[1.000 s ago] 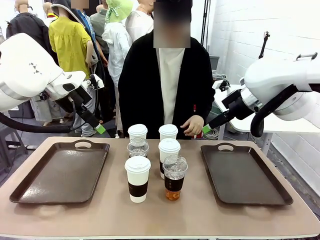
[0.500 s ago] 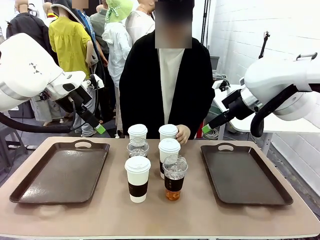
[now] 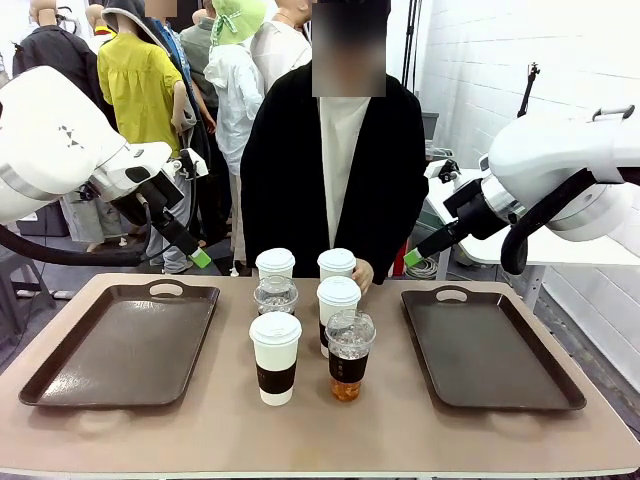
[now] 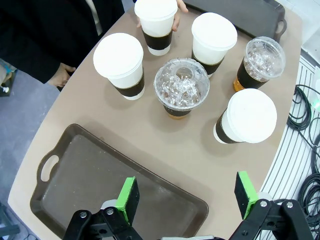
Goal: Distribute the coffee onto the tray.
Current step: Pick up one iced Americano and place it on the right Handle tray.
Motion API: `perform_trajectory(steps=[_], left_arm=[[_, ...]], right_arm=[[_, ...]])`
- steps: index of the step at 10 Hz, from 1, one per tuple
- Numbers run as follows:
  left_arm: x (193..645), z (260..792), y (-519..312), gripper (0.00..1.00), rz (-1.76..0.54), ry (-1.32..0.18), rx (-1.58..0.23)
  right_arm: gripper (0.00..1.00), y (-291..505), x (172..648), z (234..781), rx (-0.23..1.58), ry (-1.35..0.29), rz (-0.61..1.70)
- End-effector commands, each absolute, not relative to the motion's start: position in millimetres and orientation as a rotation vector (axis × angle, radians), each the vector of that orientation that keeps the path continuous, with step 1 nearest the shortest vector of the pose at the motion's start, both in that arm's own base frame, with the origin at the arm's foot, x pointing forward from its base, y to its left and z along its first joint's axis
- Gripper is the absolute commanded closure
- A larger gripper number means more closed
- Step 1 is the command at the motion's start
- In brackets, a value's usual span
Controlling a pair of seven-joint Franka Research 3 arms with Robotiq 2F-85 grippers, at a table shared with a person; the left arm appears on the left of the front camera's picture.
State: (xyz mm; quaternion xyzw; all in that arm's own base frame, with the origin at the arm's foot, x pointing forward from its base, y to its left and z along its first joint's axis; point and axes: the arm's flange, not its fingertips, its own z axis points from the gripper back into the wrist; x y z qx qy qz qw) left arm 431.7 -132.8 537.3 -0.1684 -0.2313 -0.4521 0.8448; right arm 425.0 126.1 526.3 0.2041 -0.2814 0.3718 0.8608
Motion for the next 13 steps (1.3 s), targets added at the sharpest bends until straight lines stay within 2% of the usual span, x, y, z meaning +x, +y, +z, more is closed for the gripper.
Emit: perform_trajectory(steps=[1,10,13], left_arm=[[431.9,536.3,-130.2,0.0,-0.962,-0.483,-0.366],[431.9,536.3,-130.2,0.0,-0.962,-0.483,-0.366],[431.9,536.3,-130.2,0.0,-0.962,-0.483,-0.366]], right_arm=[[0.0,124.1,425.7,526.7,0.446,-0.596,0.796],[0.0,126.1,424.9,526.5,0.428,-0.591,0.78],[0.0,112.2,430.7,522.1,0.503,-0.638,0.948]])
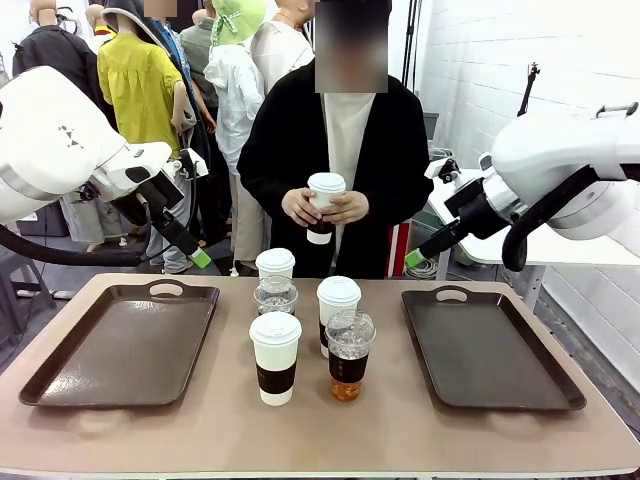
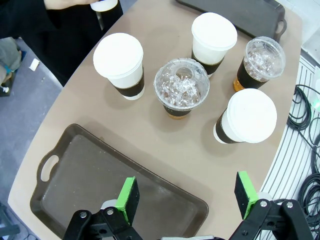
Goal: Distribute the coffee onto the tray.
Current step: Pick up one iced Americano and place it on the right Handle tray.
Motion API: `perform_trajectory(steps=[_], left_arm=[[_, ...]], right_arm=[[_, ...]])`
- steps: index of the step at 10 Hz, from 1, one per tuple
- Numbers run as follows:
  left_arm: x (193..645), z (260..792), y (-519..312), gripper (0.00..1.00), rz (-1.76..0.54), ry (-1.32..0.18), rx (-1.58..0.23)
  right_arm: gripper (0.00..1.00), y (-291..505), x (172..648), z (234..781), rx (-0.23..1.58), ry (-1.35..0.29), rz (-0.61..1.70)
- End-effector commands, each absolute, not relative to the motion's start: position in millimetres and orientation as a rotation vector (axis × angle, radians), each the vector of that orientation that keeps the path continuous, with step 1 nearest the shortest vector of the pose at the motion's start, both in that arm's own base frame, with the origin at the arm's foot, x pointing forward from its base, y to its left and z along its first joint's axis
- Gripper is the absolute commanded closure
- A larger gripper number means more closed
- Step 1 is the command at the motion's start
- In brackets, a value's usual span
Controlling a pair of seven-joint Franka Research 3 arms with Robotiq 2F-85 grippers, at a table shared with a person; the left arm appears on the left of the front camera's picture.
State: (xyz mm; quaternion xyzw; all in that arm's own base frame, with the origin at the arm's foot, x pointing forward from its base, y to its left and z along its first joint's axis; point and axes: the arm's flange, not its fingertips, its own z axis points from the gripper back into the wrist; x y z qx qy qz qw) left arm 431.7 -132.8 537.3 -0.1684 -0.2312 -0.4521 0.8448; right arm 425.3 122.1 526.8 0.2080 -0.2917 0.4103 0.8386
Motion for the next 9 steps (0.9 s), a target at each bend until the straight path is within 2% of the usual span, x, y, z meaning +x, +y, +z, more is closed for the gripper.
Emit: perform_trajectory(steps=[1,6,9], left_arm=[[431.9,536.3,-130.2,0.0,-0.962,-0.483,-0.366],[431.9,536.3,-130.2,0.0,-0.962,-0.483,-0.366],[431.9,536.3,-130.2,0.0,-0.962,-0.483,-0.366]], right_arm=[[0.0,107.6,433.7,517.0,0.523,-0.645,0.986],[0.0,84.7,439.4,476.3,0.665,-0.67,1.311],[0.0,81.7,437.9,462.3,0.647,-0.686,1.341]])
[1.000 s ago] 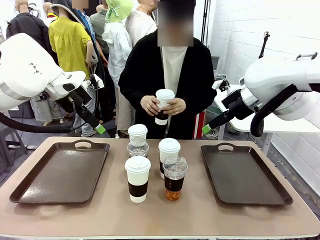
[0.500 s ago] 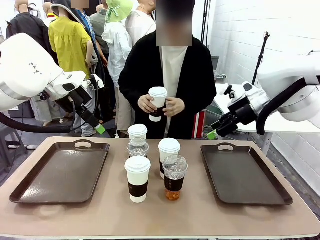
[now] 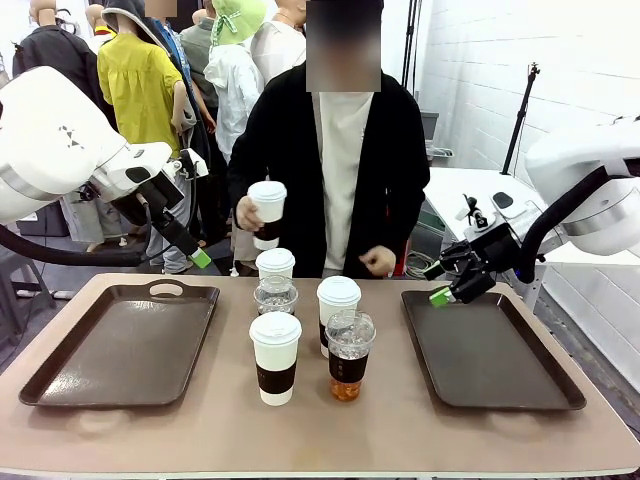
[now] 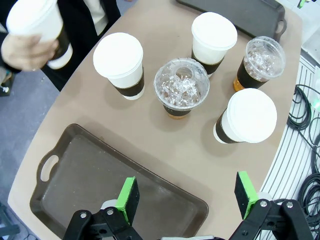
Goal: Distribute the coffee onto the tray.
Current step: Pick up one iced Americano and place it on the right Handle tray.
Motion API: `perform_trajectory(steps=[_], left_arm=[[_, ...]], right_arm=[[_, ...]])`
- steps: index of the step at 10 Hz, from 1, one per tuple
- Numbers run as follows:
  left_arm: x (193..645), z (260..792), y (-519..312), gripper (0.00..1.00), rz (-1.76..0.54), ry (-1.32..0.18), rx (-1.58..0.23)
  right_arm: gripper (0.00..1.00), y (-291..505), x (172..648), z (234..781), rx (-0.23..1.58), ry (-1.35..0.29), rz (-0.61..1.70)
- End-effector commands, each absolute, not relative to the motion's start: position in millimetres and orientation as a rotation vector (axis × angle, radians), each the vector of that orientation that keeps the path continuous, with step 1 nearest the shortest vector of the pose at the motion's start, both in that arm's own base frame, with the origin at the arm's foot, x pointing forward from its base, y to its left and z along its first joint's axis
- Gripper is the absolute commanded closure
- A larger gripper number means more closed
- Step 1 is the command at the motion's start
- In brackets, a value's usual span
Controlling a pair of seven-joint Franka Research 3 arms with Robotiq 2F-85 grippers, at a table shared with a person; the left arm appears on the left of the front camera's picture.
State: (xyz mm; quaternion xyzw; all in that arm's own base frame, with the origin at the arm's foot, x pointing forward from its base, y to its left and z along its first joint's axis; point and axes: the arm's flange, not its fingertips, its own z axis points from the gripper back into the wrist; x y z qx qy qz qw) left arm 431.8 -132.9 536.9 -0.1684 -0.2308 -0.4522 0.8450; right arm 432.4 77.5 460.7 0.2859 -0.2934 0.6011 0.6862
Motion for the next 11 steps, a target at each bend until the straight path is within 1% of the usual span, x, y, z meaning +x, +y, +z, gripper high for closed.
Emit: perform_trajectory(steps=[1,2,6,8,11], left_arm=[[431.9,536.3,-130.2,0.0,-0.962,-0.483,-0.366],[431.9,536.3,-130.2,0.0,-0.962,-0.483,-0.366],[431.9,536.3,-130.2,0.0,-0.962,-0.483,-0.366],[431.9,536.3,-130.2,0.0,-0.962,-0.483,-0.366],[431.9,536.3,-130.2,0.0,-0.962,-0.483,-0.366]], right_arm=[[0.0,82.0,436.0,463.8,0.622,-0.66,1.291],[0.0,77.5,432.4,460.7,0.64,-0.657,1.346],[0.0,76.4,432.4,460.0,0.619,-0.642,1.344],[0.0,76.9,439.4,433.7,0.68,-0.704,1.385],[0.0,65.8,425.1,401.9,0.735,-0.802,1.407]])
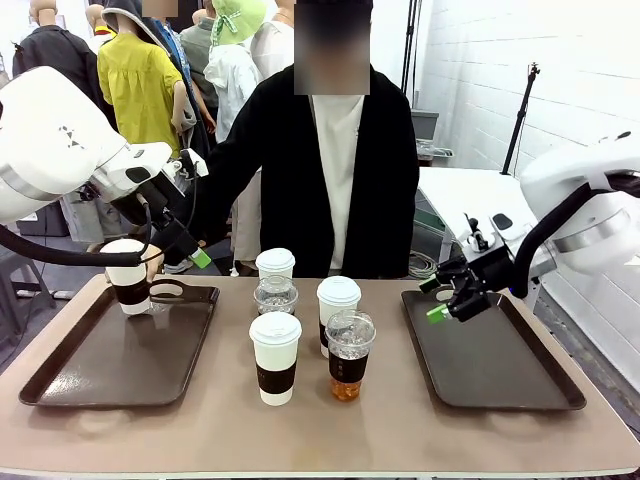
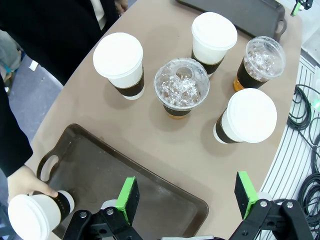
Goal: Distribute the coffee onto the tray.
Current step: Pick up one iced Americano and place it on the right Handle tray.
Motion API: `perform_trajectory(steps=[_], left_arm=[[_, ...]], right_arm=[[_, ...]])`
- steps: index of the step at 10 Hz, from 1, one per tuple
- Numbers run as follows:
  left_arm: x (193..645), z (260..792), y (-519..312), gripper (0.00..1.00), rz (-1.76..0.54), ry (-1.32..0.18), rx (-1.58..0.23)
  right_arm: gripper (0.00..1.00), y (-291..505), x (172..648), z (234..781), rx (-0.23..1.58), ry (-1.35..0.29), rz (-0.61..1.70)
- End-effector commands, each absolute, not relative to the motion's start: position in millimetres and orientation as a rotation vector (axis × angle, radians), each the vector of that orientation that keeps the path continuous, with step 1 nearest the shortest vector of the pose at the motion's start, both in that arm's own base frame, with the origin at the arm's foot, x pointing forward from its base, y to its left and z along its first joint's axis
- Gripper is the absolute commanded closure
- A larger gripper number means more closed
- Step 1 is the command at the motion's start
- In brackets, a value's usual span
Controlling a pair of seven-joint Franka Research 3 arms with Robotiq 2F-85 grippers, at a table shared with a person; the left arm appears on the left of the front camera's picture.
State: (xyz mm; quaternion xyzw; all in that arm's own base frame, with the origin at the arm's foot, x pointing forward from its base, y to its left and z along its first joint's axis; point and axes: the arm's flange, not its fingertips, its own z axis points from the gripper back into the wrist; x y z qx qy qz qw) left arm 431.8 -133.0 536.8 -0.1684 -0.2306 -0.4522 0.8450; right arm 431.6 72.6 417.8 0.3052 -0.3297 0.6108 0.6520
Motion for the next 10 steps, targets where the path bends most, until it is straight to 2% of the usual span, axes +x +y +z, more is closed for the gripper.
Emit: perform_trajectory(steps=[1,5,8,10], left_arm=[[431.9,536.3,-130.2,0.0,-0.962,-0.483,-0.366],[431.9,536.3,-130.2,0.0,-0.962,-0.483,-0.366],[431.9,536.3,-130.2,0.0,-0.962,-0.483,-0.366],[431.9,536.3,-130.2,0.0,-0.962,-0.483,-0.366]], right_arm=[[0.0,62.2,421.0,390.2,0.742,-0.841,1.416],[0.0,64.0,422.6,339.8,0.844,-0.919,1.386],[0.0,72.6,434.5,314.6,0.929,-0.908,1.371],[0.0,71.4,439.3,310.0,0.922,-0.893,1.351]])
